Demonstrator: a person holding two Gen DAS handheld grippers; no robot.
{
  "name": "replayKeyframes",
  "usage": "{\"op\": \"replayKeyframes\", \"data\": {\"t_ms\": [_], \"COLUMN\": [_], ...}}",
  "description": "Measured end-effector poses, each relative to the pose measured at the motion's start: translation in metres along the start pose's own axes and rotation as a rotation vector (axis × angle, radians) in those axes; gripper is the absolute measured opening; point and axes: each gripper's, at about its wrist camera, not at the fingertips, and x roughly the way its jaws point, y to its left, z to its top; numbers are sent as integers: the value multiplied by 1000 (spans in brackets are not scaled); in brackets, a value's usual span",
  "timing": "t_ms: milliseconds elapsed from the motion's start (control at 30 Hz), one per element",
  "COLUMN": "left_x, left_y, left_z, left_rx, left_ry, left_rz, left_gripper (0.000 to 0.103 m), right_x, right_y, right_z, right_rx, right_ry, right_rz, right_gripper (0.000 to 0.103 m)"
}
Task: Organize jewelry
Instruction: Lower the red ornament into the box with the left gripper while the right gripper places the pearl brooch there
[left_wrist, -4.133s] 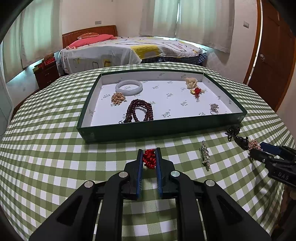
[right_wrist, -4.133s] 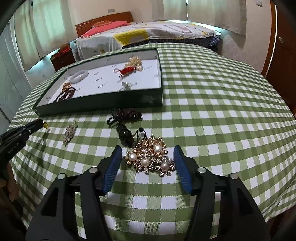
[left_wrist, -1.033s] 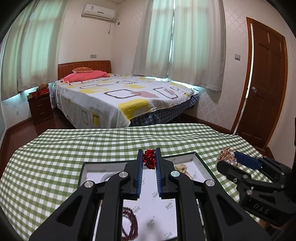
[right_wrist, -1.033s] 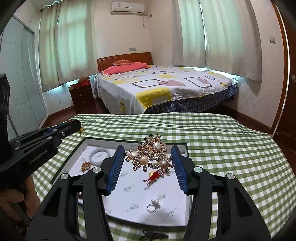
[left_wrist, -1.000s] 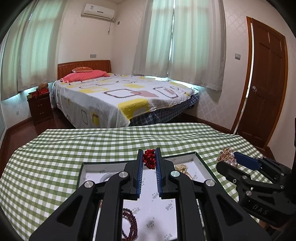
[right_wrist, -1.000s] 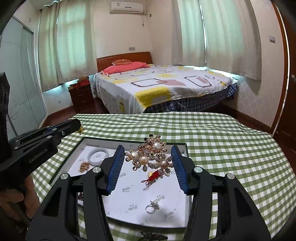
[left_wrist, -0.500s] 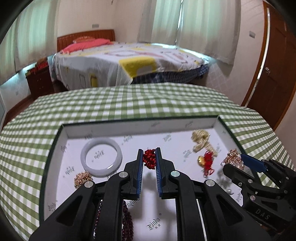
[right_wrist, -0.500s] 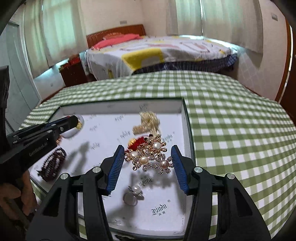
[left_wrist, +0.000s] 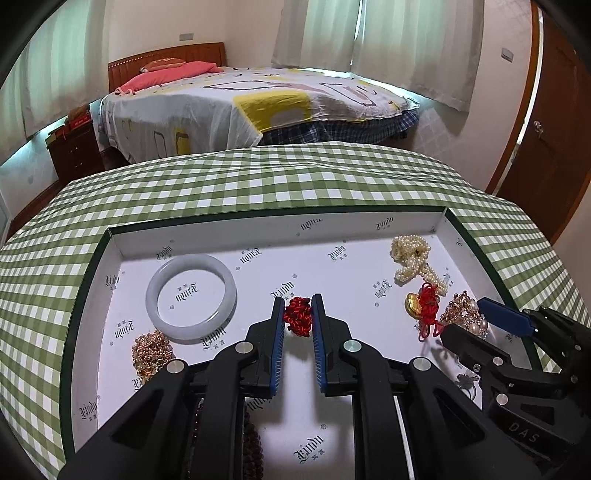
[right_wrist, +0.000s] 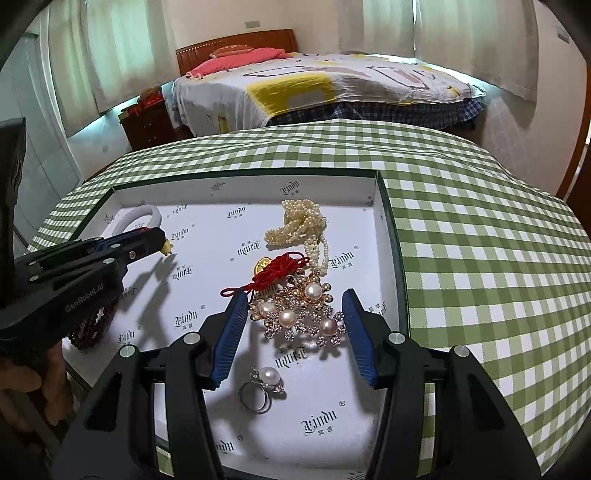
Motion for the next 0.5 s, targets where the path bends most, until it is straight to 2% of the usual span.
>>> {"op": "replayKeyframes", "data": {"t_ms": [100,167,233,300,500], "left_x": [1,-1,-3,-4,-11], "left_y": [0,0,-1,-1,1], "left_z": [1,2,2,2,1], "left_rx": [-1,-4,-3,2,-14], "left_ry": [5,-3,-13,-13,-27], "left_rz": [2,2,3,6,-7], "left_gripper": [22,37,42,44,44], "right_x": [0,0,-1,-3,-15], "right_y": [1,0,0,-1,-1], "right_z": [0,0,1,1,4], "right_rx": [-1,4,14,30,35], "right_ry": [1,2,1,-6,-28], "right_rz": [1,7,19,38,35], "right_gripper": [52,53,54,59,59]}}
